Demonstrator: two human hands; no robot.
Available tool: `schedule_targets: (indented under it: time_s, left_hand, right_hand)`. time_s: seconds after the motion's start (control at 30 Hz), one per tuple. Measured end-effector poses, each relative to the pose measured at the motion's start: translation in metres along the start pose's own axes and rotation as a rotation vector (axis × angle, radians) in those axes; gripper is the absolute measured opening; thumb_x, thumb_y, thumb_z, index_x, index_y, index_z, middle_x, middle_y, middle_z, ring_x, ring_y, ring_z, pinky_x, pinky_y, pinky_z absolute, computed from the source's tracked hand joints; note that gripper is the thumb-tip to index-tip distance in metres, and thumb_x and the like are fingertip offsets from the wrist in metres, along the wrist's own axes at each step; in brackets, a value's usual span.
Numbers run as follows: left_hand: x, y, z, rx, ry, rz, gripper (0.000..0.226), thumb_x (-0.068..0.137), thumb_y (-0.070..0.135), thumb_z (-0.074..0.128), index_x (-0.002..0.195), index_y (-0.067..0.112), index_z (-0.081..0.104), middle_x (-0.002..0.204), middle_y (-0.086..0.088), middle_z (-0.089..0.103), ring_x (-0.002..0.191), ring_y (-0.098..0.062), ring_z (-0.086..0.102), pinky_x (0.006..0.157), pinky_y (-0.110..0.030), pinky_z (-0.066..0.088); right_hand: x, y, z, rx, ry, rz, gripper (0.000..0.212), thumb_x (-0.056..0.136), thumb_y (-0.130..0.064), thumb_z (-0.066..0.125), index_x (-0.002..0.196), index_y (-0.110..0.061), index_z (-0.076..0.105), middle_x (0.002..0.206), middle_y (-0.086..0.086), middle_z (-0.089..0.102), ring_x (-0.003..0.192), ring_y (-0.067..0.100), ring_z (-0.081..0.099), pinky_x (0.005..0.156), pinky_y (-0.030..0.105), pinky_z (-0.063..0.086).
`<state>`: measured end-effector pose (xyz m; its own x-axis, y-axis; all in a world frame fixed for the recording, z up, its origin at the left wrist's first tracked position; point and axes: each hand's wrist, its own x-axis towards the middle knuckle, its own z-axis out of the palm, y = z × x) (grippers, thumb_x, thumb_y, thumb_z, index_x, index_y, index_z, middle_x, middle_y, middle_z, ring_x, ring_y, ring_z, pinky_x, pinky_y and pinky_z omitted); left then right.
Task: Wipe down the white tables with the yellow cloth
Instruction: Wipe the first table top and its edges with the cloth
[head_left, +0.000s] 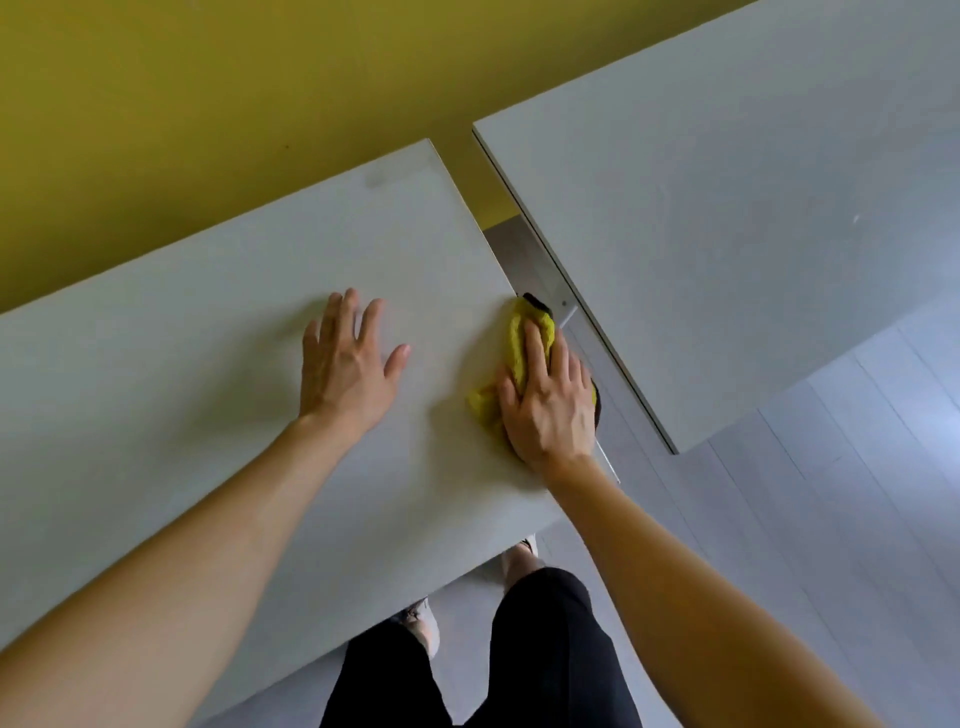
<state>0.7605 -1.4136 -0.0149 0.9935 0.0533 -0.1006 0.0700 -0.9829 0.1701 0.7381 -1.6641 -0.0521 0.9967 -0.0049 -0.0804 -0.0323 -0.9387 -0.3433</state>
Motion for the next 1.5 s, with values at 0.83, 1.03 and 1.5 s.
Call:
schedule_targets:
  time_s: [0.83,1.03,1.5]
  left_hand:
    - [0.079,-0.009,0.026,0.056,0.344,-0.007,0.060,0.101,0.045,0.056,0.154,0.015,0.057,0.171,-0.010,0.041,0.157,-0.035,0.040,0.126,-0.061,0.029]
    - [0.079,-0.009,0.024,0.055,0.314,0.001,0.063,0.100,0.039,0.058,0.158,0.015,0.053,0.174,-0.011,0.036,0.159,-0.037,0.037,0.126,-0.063,0.028]
    - [0.078,-0.007,0.021,0.050,0.300,-0.004,0.063,0.098,0.038,0.060,0.156,0.013,0.055,0.173,-0.011,0.037,0.159,-0.037,0.037,0.126,-0.064,0.028]
  right_hand:
    - [0.231,-0.086,0.011,0.489,-0.175,-0.183,0.086,0.105,-0.061,0.058,0.172,-0.026,0.016,0.165,0.005,0.040,0.134,0.038,0.058,0.099,0.046,0.052]
    - [0.138,-0.039,-0.008,0.449,-0.222,-0.134,0.085,0.104,-0.065,0.056,0.169,-0.022,0.023,0.156,0.002,0.040,0.136,0.028,0.053,0.106,0.042,0.053]
    - [0.171,-0.052,-0.002,0.561,-0.223,-0.169,0.075,0.109,-0.048,0.058,0.171,-0.026,0.023,0.167,-0.004,0.037,0.138,0.025,0.053,0.107,0.042,0.050]
